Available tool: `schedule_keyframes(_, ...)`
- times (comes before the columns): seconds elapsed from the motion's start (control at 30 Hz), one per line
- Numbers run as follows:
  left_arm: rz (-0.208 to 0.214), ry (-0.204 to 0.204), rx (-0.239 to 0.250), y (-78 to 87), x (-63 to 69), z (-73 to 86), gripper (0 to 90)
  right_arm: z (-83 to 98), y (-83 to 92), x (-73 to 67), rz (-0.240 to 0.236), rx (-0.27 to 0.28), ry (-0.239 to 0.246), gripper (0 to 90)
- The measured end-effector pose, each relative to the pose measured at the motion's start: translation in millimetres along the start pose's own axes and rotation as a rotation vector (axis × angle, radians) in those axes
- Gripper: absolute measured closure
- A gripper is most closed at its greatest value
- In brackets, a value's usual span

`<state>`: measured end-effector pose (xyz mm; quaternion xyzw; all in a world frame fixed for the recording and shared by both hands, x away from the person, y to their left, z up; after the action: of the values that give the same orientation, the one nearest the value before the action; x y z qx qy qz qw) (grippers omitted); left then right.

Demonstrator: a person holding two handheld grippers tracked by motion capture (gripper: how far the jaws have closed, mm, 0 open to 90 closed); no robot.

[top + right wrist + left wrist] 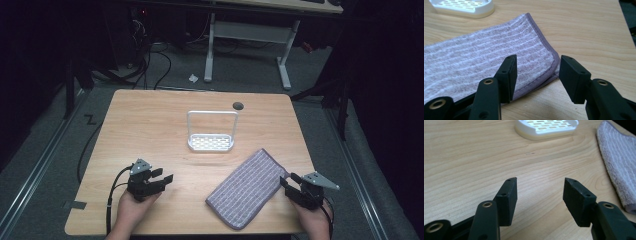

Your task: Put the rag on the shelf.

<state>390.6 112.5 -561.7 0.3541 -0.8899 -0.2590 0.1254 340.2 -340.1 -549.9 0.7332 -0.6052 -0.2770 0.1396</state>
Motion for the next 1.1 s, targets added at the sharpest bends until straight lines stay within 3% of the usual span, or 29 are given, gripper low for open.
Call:
schedule_keyframes(0.13, 0.001, -0.002, -0.017, -2.1, 0.2, 3.0, 44.6, 3.3, -0.3, -0.9, 0.003, -0.009, 0.017, 49.8)
schedule_keyframes(0.17, 0.016, 0.014, -0.011, -2.8, 3.5, 3.1, 44.9, 5.8, -0.6, -0.5, 0.011, -0.021, 0.026, 49.6)
schedule_keyframes(0.27, 0.024, 0.011, -0.004, -3.4, 8.0, 1.2, 46.1, 6.9, -0.5, 0.9, 0.009, -0.029, 0.043, 49.7)
schedule_keyframes(0.3, 0.045, 0.004, 0.004, -4.4, 13.5, -1.2, 47.6, 7.0, -0.1, 0.8, 0.006, -0.032, 0.038, 49.7)
schedule_keyframes(0.33, 0.045, 0.004, 0.004, -4.4, 13.5, -1.2, 58.2, 7.0, -0.1, 0.8, 0.006, -0.032, 0.038, 49.7)
schedule_keyframes(0.4, 0.091, -0.018, 0.009, -9.7, 27.8, -10.3, 78.5, 7.0, -0.4, 1.6, 0.000, -0.034, 0.030, 51.8)
schedule_keyframes(0.47, 0.117, -0.068, 0.019, -18.1, 43.9, -22.2, 89.8, 7.8, -1.5, 3.2, 0.011, -0.046, 0.032, 56.6)
schedule_keyframes(0.5, 0.128, -0.089, 0.015, -23.1, 52.3, -27.8, 90.0, 8.0, -2.0, 3.8, 0.020, -0.051, 0.027, 61.4)
schedule_keyframes(0.53, 0.128, -0.089, 0.015, -23.1, 52.3, -27.8, 90.0, 7.8, -2.2, 4.6, 0.022, -0.055, 0.032, 66.7)
schedule_keyframes(0.57, 0.174, -0.094, 0.022, -29.5, 62.9, -33.5, 90.0, 7.1, -1.6, 5.1, 0.022, -0.057, 0.036, 73.3)
schedule_keyframes(0.6, 0.194, -0.110, 0.022, -35.7, 72.9, -38.4, 90.0, 7.1, -1.6, 5.1, 0.022, -0.057, 0.036, 73.3)
schedule_keyframes(0.67, 0.240, -0.170, 0.016, -54.6, 99.8, -48.9, 90.0, 2.7, 2.6, 5.8, 0.011, -0.044, 0.018, 85.7)
schedule_keyframes(0.7, 0.240, -0.170, 0.016, -54.6, 99.8, -48.9, 90.0, 1.6, 4.5, 6.3, 0.010, -0.037, 0.021, 87.5)
schedule_keyframes(0.73, 0.270, -0.210, -0.010, -65.8, 117.1, -48.8, 90.0, 1.3, 6.0, 6.6, 0.011, -0.033, 0.023, 87.8)
schedule_keyframes(0.8, 0.272, -0.273, -0.069, -74.5, 130.9, -40.6, 90.0, 2.3, 8.1, 7.8, 0.007, -0.032, 0.030, 87.8)
schedule_keyframes(0.87, 0.259, -0.304, -0.124, -79.3, 135.3, -29.7, 90.0, 4.3, 9.8, 8.9, 0.008, -0.037, 0.039, 87.7)
schedule_keyframes(0.97, 0.268, -0.286, -0.119, -72.5, 136.0, -24.2, 90.0, 6.4, 11.8, 9.1, -0.013, -0.042, 0.036, 88.7)
schedule_keyframes(1.1, 0.281, -0.294, -0.123, -57.6, 139.0, -12.8, 90.0, 5.9, 11.3, 4.4, -0.031, -0.043, 0.047, 89.9)
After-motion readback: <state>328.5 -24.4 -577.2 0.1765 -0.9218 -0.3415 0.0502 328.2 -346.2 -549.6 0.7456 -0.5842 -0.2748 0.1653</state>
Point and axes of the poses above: each handheld gripper's, and its own axes: y roughly backward along the jaws, z roughly out of its underside, x roughly to its right, the point moved 6 cm from there along -y, roughly forward along the jaws, and after that the axes turned 15 degrees about -y, right-handed, at the moved point
